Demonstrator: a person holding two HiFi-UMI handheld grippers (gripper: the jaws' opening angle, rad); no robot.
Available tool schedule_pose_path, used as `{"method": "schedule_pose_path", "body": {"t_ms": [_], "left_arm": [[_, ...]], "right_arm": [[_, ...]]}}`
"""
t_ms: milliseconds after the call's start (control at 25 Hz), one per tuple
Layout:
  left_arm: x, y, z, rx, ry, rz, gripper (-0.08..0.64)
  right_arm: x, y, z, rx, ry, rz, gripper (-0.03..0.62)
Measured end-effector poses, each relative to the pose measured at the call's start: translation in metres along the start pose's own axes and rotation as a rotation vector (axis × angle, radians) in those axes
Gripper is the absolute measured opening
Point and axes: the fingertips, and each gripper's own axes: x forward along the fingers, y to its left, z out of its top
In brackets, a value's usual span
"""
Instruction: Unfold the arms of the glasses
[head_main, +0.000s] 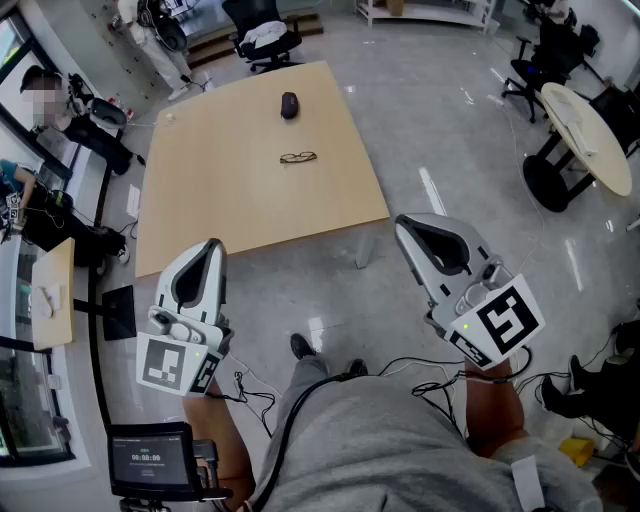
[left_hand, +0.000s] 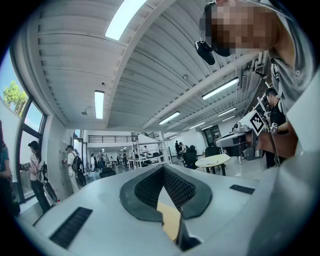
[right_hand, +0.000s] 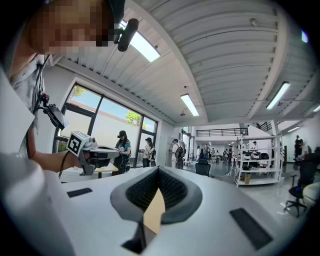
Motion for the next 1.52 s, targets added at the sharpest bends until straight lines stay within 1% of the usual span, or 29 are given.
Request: {"method": "schedule_pose_path", "body": {"t_ms": [640,960,1120,1320,1520], "left_arm": [[0.001,-0.004,-0.008,-0.003,0.017,-0.015,0.005],[0.012,0.007,-0.014,-0.017,0.025,-0.027,0.005],[0.027,0.046,-0.029,-0.024,0.028,-0.046,0.005],[0.043,0.095,-0.04,-0.024,0.021,-0.07,0.005],[0.057,0.14,-0.047,-0.016,-0.006,-0.11,0.005]], "right_arm": [[0.001,0.002,-0.008,0.012,0.012,-0.002,0.006],[0.013,-0.006,-0.013,0.027,0.027,-0.014,0.006],[0.058,-0.009,-0.017,0.025,0.035,-0.026,0.007],[0.114,-0.011,-0.013,0.049,0.011,-0.037,0.008],[0.164,-0.011,-0.006,0.054,-0.015,-0.078,0.008]]}}
